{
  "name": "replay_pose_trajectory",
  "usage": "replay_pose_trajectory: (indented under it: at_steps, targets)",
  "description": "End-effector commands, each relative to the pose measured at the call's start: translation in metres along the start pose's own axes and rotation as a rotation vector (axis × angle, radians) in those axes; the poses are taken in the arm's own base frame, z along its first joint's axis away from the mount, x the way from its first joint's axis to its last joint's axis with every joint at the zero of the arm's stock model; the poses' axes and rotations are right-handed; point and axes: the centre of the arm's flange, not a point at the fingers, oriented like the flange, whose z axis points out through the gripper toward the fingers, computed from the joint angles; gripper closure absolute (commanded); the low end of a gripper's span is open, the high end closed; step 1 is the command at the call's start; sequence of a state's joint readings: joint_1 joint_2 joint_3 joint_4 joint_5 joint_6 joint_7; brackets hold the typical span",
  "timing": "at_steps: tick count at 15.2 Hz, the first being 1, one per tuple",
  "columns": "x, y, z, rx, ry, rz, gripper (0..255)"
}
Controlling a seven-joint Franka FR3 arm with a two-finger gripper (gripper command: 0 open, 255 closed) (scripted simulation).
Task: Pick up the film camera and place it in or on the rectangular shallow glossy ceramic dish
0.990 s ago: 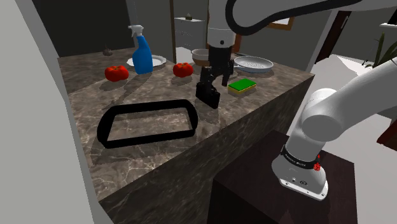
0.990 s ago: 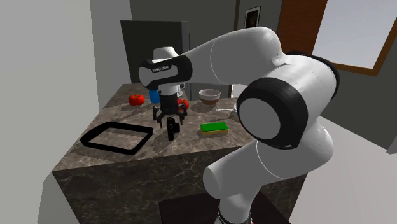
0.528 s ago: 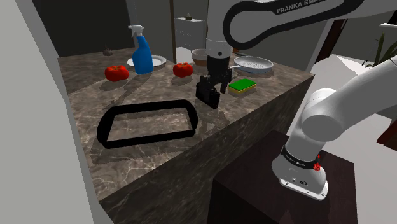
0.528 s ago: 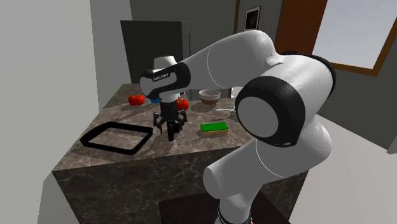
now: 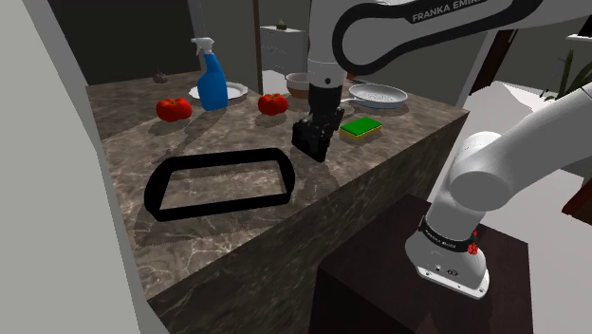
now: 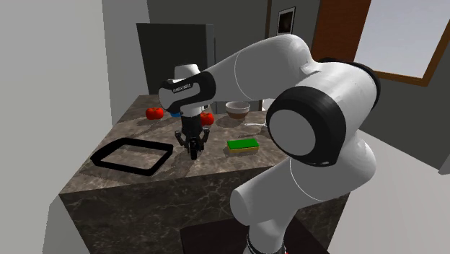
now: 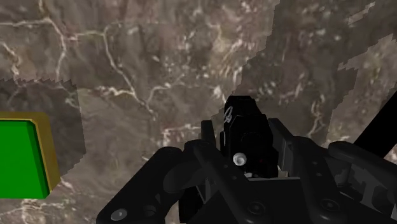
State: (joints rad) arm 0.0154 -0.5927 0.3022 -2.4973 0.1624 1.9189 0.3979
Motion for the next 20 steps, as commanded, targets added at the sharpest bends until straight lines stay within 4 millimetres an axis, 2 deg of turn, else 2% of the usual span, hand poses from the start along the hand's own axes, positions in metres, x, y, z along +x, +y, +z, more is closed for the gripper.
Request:
replay_pose_trajectory:
  at_steps: [1, 8, 20]
  targets:
    - [0.000, 0.000, 0.000, 0.000, 0.000, 0.000, 255]
    - [0.000, 0.000, 0.000, 0.000, 0.000, 0.000, 255]
    - [0.000, 0.001, -0.063, 0.000, 0.000, 0.000, 255]
